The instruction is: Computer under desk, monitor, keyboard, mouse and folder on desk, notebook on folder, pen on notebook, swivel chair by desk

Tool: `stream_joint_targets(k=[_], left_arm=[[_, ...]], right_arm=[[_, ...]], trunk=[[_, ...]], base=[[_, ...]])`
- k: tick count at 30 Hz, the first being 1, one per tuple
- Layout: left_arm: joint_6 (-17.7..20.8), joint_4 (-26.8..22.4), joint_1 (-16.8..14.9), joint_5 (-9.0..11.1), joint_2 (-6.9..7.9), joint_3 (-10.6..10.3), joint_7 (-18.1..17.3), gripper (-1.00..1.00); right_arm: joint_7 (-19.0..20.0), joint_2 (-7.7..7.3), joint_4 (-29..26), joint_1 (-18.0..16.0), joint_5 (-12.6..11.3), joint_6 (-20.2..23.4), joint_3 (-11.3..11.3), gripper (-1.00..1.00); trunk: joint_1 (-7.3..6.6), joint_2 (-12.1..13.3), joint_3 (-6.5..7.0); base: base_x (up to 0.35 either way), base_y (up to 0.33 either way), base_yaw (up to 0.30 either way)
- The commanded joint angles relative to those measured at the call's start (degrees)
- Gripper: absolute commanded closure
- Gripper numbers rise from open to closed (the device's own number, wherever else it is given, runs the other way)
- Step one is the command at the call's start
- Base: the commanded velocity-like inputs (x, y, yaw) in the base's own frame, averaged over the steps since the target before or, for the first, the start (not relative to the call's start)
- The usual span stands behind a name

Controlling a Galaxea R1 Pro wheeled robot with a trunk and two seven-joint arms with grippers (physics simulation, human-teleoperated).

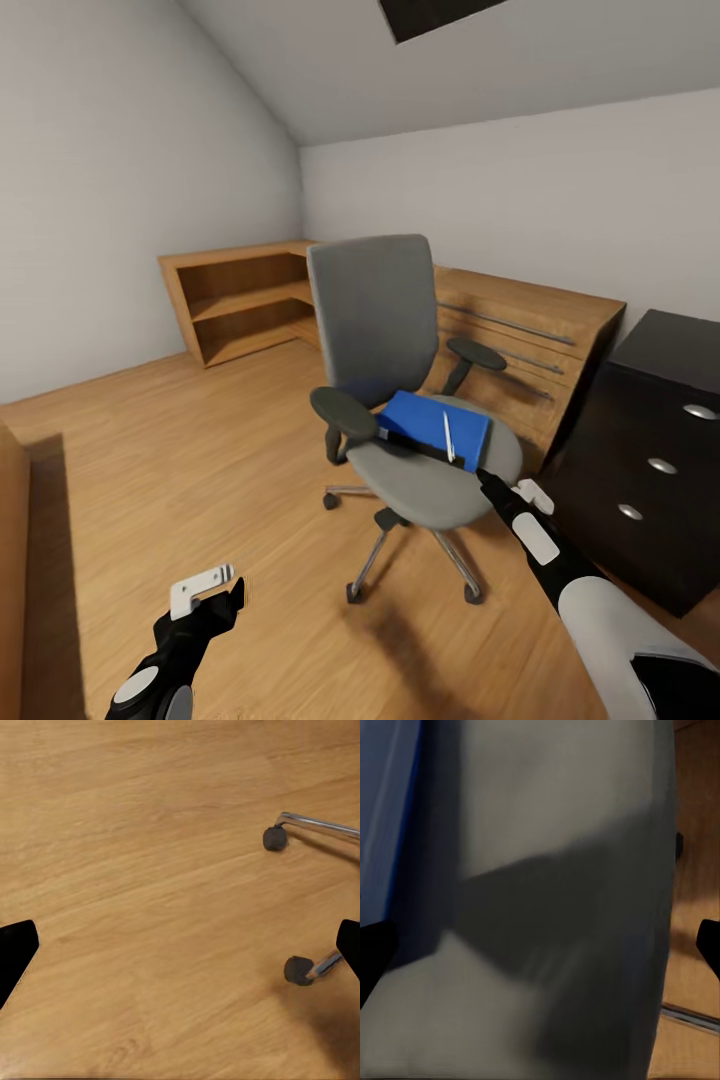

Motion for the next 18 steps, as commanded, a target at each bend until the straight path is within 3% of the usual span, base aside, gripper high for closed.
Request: stream_joint_targets(k=[1, 9, 18], left_arm=[[0.20, -0.05, -0.03, 0.60, -0.03, -0.01, 0.33, -1.00], [0.20, -0.04, -0.01, 0.60, -0.03, -0.45, 0.33, -1.00], [0.20, -0.03, -0.03, 0.60, -0.03, -0.50, 0.33, -1.00]], right_arm=[[0.02, 0.03, 2.51, 0.05, -1.10, 0.17, 0.52, -1.00], [0.02, -0.04, 2.50, 0.05, -1.10, 0.17, 0.51, -1.00], [0.03, 0.02, 2.57, 0.05, -1.04, 0.05, 0.57, -1.00]], trunk=[[0.00, -0.01, -0.05], [0.00, -0.01, -0.05], [0.00, -0.01, -0.05]], base=[[0.000, 0.000, 0.250], [-0.029, 0.000, 0.238], [-0.246, 0.000, 0.035]])
